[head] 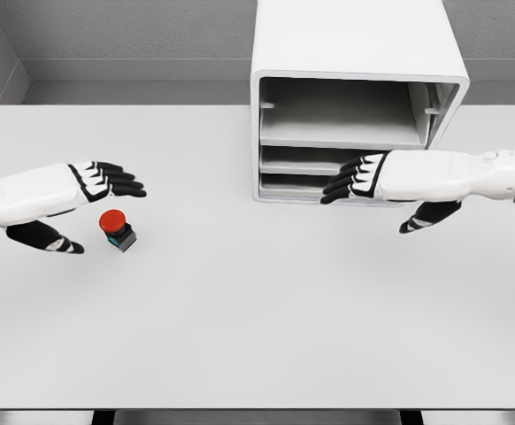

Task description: Slide open multi-storey tabletop storage cabinets and put open load switch and slide close multi-storey tabletop storage cabinets

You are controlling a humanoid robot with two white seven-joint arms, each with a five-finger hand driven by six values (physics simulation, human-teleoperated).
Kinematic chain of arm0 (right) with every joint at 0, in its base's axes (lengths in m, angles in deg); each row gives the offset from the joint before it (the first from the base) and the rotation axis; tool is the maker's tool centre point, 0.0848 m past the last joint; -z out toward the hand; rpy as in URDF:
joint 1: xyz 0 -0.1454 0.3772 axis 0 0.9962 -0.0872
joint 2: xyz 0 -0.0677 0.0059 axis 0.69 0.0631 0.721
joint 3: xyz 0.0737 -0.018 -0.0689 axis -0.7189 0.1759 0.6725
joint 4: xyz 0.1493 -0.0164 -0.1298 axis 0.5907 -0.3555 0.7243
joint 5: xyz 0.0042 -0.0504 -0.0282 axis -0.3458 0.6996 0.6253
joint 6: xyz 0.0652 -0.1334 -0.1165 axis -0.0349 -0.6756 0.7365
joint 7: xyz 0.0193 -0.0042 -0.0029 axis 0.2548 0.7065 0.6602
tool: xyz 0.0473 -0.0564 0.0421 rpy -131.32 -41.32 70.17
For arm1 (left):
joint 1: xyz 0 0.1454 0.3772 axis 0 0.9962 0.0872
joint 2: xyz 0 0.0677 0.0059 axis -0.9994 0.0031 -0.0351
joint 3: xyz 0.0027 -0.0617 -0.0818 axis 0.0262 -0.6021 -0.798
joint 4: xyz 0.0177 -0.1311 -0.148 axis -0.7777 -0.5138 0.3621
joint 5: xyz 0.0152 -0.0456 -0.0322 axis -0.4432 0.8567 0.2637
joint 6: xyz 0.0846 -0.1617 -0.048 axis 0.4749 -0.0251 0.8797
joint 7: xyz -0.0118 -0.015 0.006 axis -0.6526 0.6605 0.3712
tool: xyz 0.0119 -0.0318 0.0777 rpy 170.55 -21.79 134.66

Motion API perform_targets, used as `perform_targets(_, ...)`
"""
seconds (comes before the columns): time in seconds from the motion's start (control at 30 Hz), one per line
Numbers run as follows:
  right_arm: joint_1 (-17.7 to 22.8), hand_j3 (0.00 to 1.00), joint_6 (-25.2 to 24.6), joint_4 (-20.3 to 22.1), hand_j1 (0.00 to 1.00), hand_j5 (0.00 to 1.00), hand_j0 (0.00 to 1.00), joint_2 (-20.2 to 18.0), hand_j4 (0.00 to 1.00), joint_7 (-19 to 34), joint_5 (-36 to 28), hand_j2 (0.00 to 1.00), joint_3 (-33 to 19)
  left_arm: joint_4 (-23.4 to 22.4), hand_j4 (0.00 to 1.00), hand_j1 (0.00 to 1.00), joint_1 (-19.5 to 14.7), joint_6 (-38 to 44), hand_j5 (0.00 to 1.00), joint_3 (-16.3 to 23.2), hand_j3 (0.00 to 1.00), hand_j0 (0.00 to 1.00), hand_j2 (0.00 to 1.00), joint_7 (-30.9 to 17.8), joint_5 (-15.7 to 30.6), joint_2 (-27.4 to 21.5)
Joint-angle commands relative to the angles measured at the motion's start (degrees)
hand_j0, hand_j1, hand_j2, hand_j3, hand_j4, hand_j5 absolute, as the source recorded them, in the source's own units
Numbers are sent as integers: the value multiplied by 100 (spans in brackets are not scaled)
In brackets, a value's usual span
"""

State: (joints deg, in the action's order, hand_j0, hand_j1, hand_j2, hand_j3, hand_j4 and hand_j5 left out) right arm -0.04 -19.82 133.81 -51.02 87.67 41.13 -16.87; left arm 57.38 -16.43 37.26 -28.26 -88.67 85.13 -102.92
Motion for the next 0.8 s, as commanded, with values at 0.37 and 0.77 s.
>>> perform_targets(0.37,-184,100,-17,-5,100,100,100,-3,100,-3,-42,100,137,-1080,100,100,-809,11,100,1043,100,100,100,-72,-1278,641)
perform_targets(0.77,-642,100,-17,22,100,100,100,260,100,-3,-51,100,190,-1537,100,100,-1143,11,100,1439,100,100,100,-46,-1295,887)
